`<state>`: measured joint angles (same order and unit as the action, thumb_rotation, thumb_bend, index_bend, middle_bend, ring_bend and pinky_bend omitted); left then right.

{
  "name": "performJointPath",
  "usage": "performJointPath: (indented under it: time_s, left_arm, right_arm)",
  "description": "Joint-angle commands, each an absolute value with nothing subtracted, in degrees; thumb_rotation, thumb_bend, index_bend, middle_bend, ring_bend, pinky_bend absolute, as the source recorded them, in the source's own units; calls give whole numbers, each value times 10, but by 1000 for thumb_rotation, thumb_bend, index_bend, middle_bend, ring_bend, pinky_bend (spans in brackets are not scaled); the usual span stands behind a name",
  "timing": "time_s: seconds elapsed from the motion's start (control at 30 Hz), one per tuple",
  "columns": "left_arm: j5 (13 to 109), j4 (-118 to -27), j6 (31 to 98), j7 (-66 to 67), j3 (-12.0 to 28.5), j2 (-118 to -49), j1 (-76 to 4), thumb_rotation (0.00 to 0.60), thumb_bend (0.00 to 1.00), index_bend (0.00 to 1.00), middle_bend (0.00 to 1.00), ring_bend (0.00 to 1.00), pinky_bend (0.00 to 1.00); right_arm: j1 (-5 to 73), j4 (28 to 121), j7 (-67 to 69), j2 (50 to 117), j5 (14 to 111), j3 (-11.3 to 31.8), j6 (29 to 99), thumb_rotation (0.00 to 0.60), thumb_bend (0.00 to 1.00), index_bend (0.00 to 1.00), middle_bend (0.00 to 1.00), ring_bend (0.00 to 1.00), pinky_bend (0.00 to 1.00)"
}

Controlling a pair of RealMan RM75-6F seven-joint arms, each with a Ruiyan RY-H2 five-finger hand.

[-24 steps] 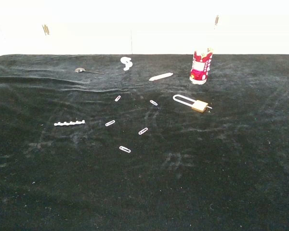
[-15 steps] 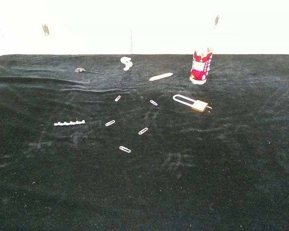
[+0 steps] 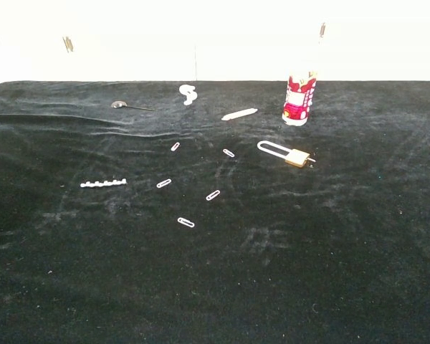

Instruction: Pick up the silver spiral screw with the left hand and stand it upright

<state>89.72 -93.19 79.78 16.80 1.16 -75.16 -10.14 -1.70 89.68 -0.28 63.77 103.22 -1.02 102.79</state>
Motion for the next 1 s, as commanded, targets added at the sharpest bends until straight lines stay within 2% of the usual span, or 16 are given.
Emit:
performJointPath:
  time_s: [0.03, 0.17, 0.27, 0.5, 0.7, 1.0]
  left_arm:
    - [835, -943, 738, 210, 33, -779, -129, 600, 284, 390, 1000, 1000, 1000]
    - [734, -979, 681, 236, 68, -808, -158, 600, 365, 428, 1000, 1000, 1000]
    - [692, -979, 679, 277, 91, -837, -178, 600, 410, 465, 1000, 1000, 1000]
    - [620, -951, 674, 326, 132, -883, -223, 600, 428, 485, 1000, 1000, 1000]
    - [606, -892, 679, 337, 143, -927, -254, 600, 427, 473, 1000, 1000, 1000]
    - [571, -834, 652, 332, 146, -969, -288, 600, 422, 474, 1000, 1000, 1000]
  right_arm:
    - [-29, 877, 20, 635, 1058, -20, 1054, 600, 228, 0, 0, 0, 0]
    - [-31, 867, 35, 634, 1060, -18, 1061, 600, 227, 0, 0, 0, 0]
    - [-28, 866, 44, 632, 1054, -18, 1052, 600, 228, 0, 0, 0, 0]
    - [-15, 869, 53, 626, 1048, -20, 1021, 600, 228, 0, 0, 0, 0]
    - [-11, 872, 62, 621, 1036, -16, 1010, 600, 228, 0, 0, 0, 0]
    - [-8, 875, 71, 618, 1020, -11, 999, 600, 228, 0, 0, 0, 0]
